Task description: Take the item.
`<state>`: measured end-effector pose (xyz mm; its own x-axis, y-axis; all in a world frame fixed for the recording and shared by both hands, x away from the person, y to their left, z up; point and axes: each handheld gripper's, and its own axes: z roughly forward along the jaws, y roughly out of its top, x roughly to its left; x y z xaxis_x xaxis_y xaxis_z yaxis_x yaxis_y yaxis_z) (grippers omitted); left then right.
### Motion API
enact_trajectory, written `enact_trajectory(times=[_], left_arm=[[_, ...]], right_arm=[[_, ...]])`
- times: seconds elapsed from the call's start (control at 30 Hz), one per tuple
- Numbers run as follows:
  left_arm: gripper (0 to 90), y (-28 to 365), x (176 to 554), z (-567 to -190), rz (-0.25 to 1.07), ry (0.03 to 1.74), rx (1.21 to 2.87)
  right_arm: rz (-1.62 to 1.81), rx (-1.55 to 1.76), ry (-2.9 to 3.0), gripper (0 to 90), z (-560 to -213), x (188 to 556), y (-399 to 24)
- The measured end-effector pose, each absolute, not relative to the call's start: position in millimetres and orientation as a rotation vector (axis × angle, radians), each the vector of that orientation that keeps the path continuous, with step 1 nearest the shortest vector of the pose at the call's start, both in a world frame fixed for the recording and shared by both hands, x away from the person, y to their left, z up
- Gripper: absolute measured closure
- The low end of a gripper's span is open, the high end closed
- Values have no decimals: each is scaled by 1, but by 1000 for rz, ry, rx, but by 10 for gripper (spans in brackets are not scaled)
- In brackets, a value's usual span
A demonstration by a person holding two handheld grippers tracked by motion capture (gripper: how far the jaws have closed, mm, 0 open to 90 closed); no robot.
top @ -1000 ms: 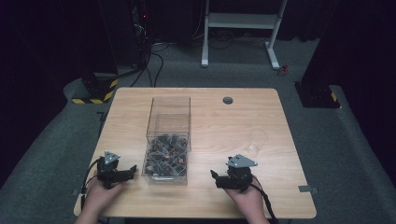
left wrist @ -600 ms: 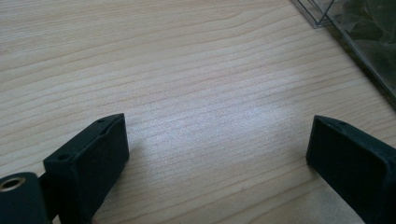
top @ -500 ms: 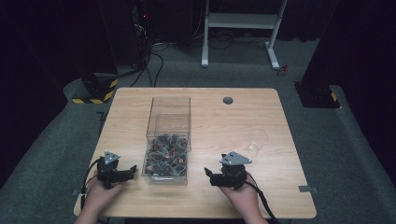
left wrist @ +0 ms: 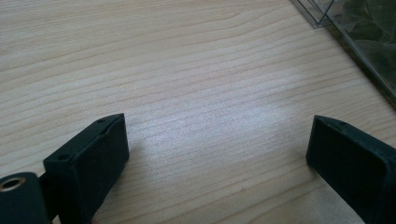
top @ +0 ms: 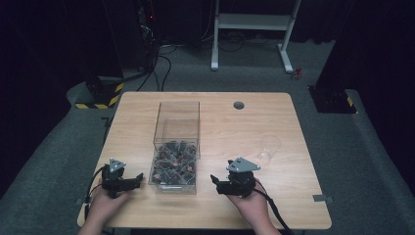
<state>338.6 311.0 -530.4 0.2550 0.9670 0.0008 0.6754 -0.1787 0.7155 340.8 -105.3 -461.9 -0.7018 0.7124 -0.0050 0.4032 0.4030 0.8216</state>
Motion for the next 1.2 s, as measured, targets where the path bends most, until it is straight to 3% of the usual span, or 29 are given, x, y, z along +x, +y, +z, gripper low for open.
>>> enact_trajectory(times=[1.2], left_arm=[[59,311,339,-530,627,1487,1931]], right_arm=[[1281,875,2331,232,-433,343,-71]])
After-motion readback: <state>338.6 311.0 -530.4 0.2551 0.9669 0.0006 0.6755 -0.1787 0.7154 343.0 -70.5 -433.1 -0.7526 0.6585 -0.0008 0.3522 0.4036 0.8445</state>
